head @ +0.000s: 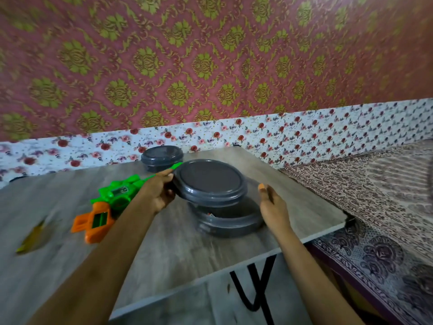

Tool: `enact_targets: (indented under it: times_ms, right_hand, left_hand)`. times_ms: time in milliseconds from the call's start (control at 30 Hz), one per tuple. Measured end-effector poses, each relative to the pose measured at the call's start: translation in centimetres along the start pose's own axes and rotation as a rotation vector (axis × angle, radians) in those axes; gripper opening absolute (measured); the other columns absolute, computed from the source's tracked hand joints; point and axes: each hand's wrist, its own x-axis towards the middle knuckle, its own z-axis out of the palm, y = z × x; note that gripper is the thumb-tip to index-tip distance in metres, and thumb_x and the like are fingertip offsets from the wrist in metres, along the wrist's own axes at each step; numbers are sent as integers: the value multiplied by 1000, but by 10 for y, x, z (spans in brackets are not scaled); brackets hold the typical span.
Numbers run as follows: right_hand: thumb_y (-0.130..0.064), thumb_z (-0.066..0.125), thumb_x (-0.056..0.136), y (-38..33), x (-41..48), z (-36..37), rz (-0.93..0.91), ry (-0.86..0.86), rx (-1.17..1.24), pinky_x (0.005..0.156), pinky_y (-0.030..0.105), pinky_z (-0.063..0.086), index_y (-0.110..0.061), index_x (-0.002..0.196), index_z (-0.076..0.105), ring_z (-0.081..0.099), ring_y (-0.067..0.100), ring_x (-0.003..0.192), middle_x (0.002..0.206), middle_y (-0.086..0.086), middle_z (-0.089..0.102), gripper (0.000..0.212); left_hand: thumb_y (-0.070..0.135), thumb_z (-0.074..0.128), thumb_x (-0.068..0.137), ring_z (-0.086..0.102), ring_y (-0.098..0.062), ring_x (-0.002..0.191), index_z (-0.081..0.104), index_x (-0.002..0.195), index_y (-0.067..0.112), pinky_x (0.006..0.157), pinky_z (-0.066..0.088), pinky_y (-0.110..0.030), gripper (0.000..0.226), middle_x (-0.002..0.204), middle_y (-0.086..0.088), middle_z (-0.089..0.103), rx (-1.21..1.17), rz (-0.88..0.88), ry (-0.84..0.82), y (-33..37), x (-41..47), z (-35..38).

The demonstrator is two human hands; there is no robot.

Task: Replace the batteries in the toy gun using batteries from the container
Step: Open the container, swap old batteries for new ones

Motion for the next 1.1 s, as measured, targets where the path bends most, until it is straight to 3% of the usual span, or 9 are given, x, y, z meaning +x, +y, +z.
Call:
enact_targets:
  times_ms: [67,267,367,433,533,633,767,933,1100]
  right_hand:
    - [-45,33,96,-2,-9,2,12,22,55,105,41,34,-12,132,48,45,31,125,137,14,49,51]
    - [-48,41,92,-14,-16,1,67,22,118,85,34,37,-9,98,59,51,22,98,98,5,54,43]
    - [-48,51,88,-16,-11,-4,64,-10,72,82,33,41,-8,97,60,55,25,99,98,8,60,42]
    - [-43,58,85,-15,-6,-7,90,-30,106,89,40,47,-10,101,61,57,27,103,107,9,63,37]
    - [-34,63,83,-14,-2,-10,174,-73,194,93,42,47,-12,97,62,58,29,104,107,11,63,26]
    - [-26,62,85,-17,4,-12,250,-97,253,87,38,46,-3,103,62,55,25,96,107,12,60,29]
    - [-37,61,85,-15,12,-5,331,-81,343,88,35,43,-2,118,56,54,25,108,116,9,57,48]
    - [-36,66,80,-3,15,14,336,84,485,88,36,49,-11,78,61,59,27,101,109,11,64,26]
    - [-21,67,80,-1,21,18,336,153,580,76,31,46,-10,65,54,59,26,89,91,10,63,23]
  left_hand:
    - [3,32,97,45,-2,46,56,81,19,33,28,-8,33,45,9,55,59,-39,21,-4,-14,-5]
    - [24,56,93,45,-8,62,56,76,22,54,38,-19,17,73,0,52,415,23,35,-14,-26,-2]
    - [21,64,88,48,-10,62,59,76,21,47,42,-18,13,73,-2,53,581,85,9,-20,-26,5]
    - [21,64,88,47,-10,60,61,77,18,40,41,-15,11,69,-1,51,639,136,28,-23,-26,11]
    - [24,65,86,48,-16,61,60,79,11,51,39,-21,16,70,-6,51,710,181,79,-21,-23,13]
    - [26,65,84,54,-23,71,54,74,12,63,45,-28,20,79,-12,55,674,133,103,-18,-16,13]
    - [23,61,89,54,-15,67,60,98,10,52,43,-25,16,78,-6,58,574,-27,65,-17,-14,19]
    - [30,65,87,54,-14,70,58,88,15,56,44,-25,17,81,-2,56,521,-126,37,-21,-4,14]
    - [29,67,83,54,-9,68,61,87,19,45,45,-19,12,75,2,58,320,-164,89,-32,5,12]
